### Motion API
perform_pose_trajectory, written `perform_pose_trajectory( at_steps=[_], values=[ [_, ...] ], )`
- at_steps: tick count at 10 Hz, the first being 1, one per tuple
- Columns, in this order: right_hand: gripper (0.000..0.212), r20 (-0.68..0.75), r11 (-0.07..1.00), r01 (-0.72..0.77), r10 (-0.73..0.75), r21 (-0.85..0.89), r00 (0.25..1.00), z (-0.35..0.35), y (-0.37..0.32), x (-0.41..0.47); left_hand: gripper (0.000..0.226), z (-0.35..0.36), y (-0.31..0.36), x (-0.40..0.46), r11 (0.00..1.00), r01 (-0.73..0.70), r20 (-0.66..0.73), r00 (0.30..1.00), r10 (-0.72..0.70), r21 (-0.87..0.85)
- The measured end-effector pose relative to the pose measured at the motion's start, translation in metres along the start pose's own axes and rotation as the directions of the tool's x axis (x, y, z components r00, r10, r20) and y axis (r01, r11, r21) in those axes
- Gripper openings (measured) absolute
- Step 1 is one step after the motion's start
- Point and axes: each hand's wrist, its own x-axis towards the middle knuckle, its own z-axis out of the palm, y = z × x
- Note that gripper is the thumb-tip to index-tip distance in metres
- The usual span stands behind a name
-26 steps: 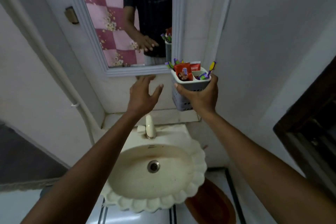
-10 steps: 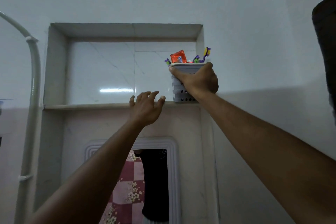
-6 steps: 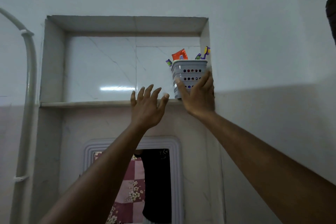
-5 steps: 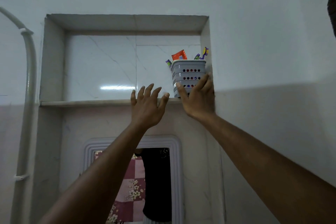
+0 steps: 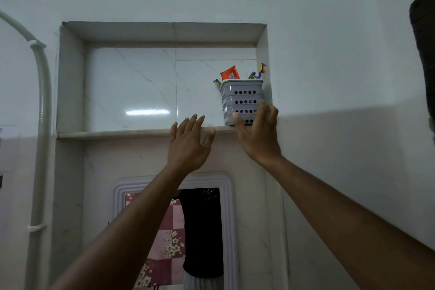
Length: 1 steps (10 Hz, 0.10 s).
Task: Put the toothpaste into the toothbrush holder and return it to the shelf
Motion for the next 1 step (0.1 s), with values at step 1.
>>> perform_pose_trajectory(
  at_steps=[1],
  values=[
    [0.078,-0.062,0.998,0.061,-0.058,0.034,0.996,-0.0140,-0.0098,-0.0140,0.072,-0.0108,0.0002,-0.0177,0.989,-0.004,-0.030,1.000,-0.001,-0.145]
  ],
)
